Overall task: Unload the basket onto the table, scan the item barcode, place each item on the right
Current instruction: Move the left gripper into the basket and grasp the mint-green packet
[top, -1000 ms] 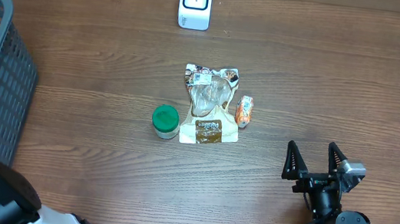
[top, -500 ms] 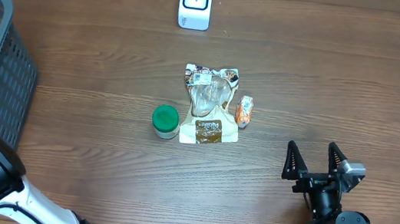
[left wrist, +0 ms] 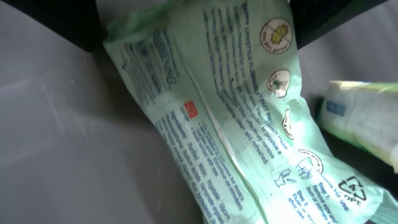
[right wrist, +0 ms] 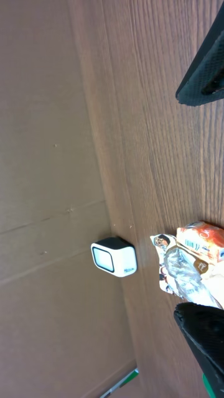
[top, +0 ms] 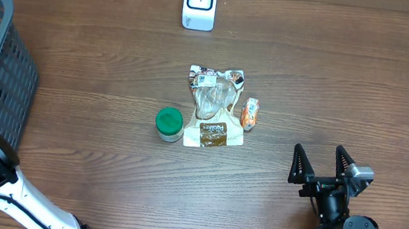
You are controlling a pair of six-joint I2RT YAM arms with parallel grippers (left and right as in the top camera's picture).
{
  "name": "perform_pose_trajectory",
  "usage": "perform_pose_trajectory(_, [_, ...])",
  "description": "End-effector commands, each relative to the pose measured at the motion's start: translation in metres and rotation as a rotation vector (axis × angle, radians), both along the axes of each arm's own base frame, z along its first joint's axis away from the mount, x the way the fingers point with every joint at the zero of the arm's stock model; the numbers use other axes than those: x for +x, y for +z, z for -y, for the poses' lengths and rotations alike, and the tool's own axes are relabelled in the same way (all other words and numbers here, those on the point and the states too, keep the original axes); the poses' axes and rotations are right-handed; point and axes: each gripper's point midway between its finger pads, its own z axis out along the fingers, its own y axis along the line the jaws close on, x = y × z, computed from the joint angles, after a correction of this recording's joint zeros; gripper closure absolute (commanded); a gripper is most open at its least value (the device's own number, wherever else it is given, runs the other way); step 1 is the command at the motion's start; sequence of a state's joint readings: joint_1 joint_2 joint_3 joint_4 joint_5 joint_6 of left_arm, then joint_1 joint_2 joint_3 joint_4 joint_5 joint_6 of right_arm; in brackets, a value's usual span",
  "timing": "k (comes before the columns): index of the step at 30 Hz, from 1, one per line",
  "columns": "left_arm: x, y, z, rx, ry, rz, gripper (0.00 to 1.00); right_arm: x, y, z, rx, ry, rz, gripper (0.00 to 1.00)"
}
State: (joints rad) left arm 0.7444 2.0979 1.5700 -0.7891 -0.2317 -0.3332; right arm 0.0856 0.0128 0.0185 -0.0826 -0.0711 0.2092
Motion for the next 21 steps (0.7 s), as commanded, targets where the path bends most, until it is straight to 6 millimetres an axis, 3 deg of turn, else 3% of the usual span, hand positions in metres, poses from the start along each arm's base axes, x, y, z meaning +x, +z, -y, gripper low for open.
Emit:
perform_pose_trajectory(1, [-0.018, -0.039, 0.002, -0.052, 0.005, -0.097, 0.23, 0.0, -0.002, -0.001, 0.007, 0.002, 0.003, 0.0])
perform_pose_trajectory(4, [-0.016, -0.036, 0.0, -0.045, 0.005, -0.089, 0.28, 0.0, -0.002, -0.001, 0.007, 0.002, 0.003, 0.0])
perform_pose_trajectory(8, [-0.008, -0.023, -0.003, -0.048, 0.001, -0.064, 0.18, 0.0, -0.002, -0.001, 0.007, 0.002, 0.003, 0.0])
perform_pose_trajectory(12, [-0.002, -0.012, -0.007, -0.041, 0.0, -0.049, 0.16, 0.0, -0.002, -0.001, 0.007, 0.002, 0.003, 0.0])
perform_pose_trajectory(21, [-0.01, -0.02, -0.013, -0.014, 0.012, -0.094, 0.16, 0.0, -0.002, -0.001, 0.007, 0.002, 0.003, 0.0])
